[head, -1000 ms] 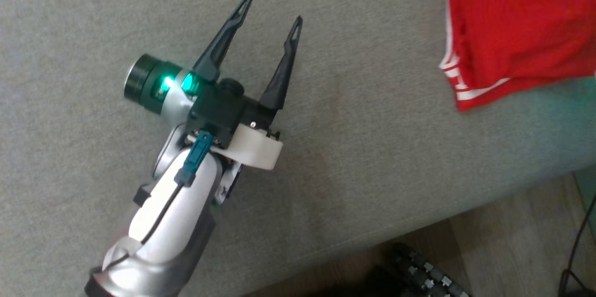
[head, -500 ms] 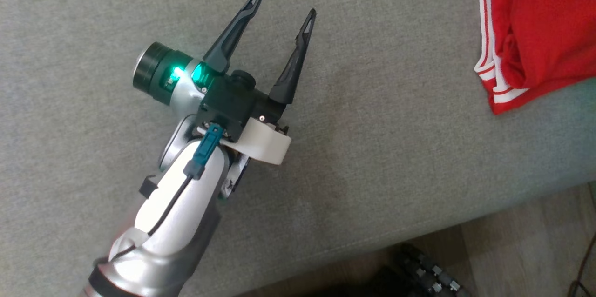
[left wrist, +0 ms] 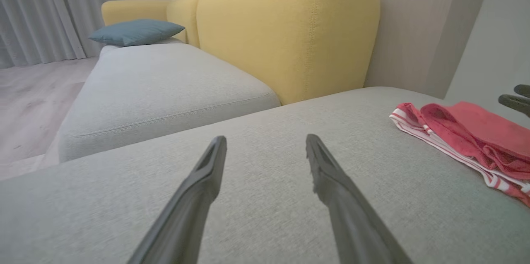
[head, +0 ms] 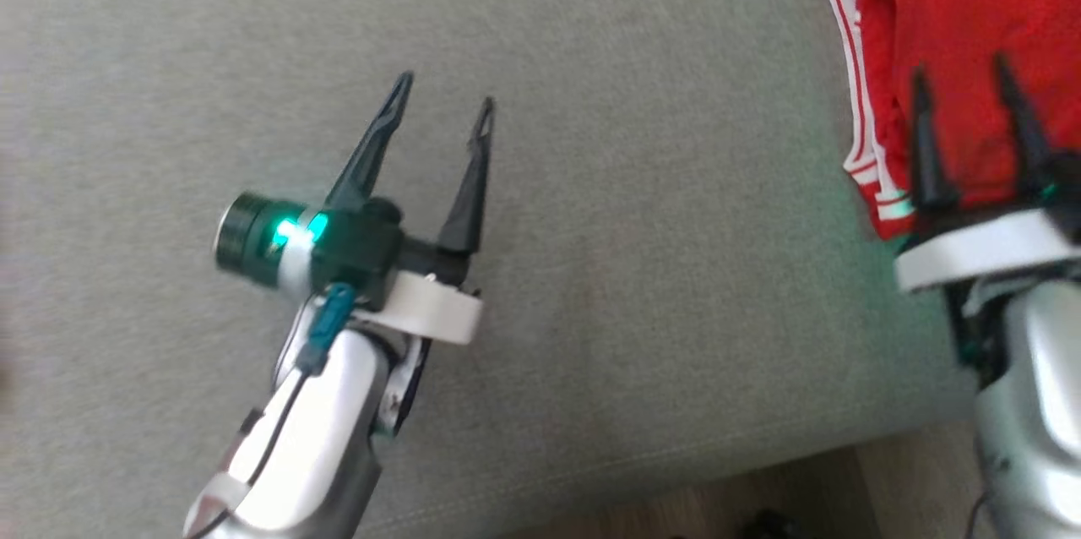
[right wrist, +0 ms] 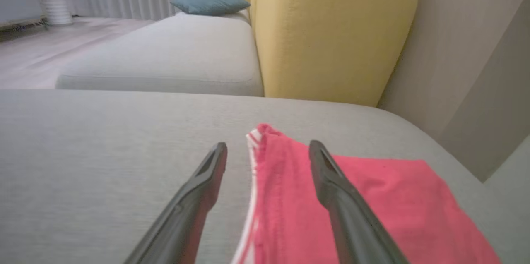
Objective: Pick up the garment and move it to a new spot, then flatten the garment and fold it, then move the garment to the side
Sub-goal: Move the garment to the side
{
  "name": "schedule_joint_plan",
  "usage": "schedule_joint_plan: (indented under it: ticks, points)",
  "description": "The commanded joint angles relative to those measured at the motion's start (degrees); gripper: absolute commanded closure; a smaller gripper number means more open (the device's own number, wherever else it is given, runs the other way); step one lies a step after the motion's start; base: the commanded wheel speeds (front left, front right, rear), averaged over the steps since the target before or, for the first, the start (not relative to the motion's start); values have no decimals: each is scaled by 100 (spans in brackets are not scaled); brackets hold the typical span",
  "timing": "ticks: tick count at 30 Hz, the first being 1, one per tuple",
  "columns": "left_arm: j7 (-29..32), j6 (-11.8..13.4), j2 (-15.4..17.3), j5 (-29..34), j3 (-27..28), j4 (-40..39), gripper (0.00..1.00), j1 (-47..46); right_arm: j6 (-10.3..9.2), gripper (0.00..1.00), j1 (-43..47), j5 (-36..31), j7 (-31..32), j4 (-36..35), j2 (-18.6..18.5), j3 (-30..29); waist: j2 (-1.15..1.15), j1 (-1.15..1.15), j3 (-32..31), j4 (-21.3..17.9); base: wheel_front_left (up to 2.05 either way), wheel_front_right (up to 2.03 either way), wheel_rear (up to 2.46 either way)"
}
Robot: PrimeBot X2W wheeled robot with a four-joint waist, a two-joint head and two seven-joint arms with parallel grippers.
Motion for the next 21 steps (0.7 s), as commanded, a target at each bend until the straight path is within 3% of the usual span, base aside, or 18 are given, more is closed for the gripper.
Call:
schedule_joint_plan:
  ticks: [1, 9, 21]
  points:
    - [-29, 95, 91, -64, 283, -257, 0, 66, 20, 0, 218, 61, 58, -443, 50, 130, 0, 0, -267, 238, 0, 0, 0]
    - [-29, 409, 182, -305, 788, -393, 0, 689, 20, 0, 1052, 136, 441, -1474, 494, 410, 0, 0, -718, 708, 0, 0, 0]
    - [-29, 496, 294, -516, 1210, -434, 0, 1510, 20, 0, 1872, 140, 735, -1854, 802, 180, 0, 0, -1419, 1105, 0, 0, 0]
